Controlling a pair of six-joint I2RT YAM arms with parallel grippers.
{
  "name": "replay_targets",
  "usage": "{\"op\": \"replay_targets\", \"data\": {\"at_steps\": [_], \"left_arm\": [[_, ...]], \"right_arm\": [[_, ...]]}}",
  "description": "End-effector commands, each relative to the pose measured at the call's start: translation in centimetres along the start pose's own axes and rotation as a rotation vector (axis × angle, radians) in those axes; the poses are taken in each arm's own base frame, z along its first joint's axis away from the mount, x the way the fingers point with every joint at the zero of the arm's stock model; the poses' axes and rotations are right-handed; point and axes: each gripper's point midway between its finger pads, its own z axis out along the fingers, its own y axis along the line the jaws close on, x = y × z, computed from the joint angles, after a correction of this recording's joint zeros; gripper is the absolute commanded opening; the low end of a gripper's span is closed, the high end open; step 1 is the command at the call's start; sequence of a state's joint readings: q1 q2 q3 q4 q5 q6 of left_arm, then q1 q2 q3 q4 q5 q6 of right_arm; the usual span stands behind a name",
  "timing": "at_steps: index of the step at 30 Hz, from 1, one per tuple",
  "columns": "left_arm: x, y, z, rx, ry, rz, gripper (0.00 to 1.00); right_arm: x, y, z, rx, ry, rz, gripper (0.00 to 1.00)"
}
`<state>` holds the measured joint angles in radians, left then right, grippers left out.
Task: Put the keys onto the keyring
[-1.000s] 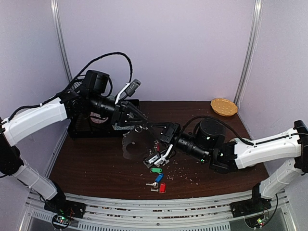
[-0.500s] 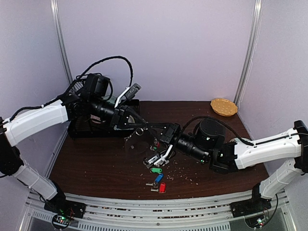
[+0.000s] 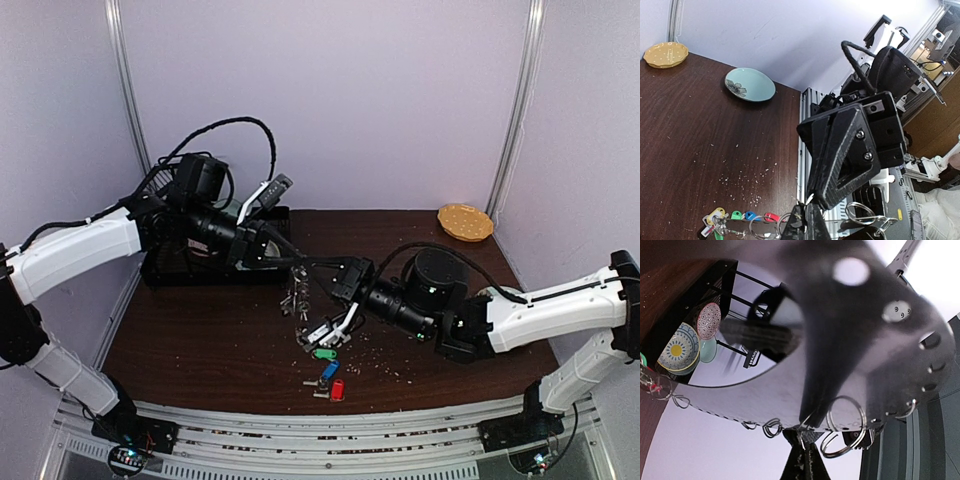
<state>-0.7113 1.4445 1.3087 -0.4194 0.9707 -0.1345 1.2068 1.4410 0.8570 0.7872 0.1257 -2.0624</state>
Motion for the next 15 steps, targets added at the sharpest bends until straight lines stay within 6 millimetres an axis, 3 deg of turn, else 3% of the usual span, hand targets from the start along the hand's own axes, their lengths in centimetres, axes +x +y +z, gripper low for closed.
{"op": "replay_targets", "data": {"at_steps": [1,5,8,11,14,15], "left_arm": [[-1.4,-0.9,-1.1,-0.049,-0.043,0.106,0.0],[-2.5,0.5,-2.8,-0.241,-0.039,0.196,0.0],[-2.9,1.8,-4.6,-0.405,-0.005,0.256,0.0],[-2.8,2.4,-6.0,-0.517,0.052,0.312,0.0],[-2.4,1.6,-5.6,-0.594,0.134,0.426,0.0],[-2.3,1.2,-5.2,-0.625,0.167,0.478,0.0]], "right_arm": [[1.4,-2.0,0.0,0.073,0.054,0.053,0.0],[2.3,-1.8,-0.4,0.105,0.119,0.122,0.33],[4.0,-0.9,-1.0,0.087,0.208,0.243,0.42],[4.5,0.3,-2.1,0.059,0.199,0.408,0.5],[3.6,1.5,-2.3,-0.067,0.126,0.685,0.57],[3.6,0.9,-2.1,-0.107,0.085,0.835,0.59]]}}
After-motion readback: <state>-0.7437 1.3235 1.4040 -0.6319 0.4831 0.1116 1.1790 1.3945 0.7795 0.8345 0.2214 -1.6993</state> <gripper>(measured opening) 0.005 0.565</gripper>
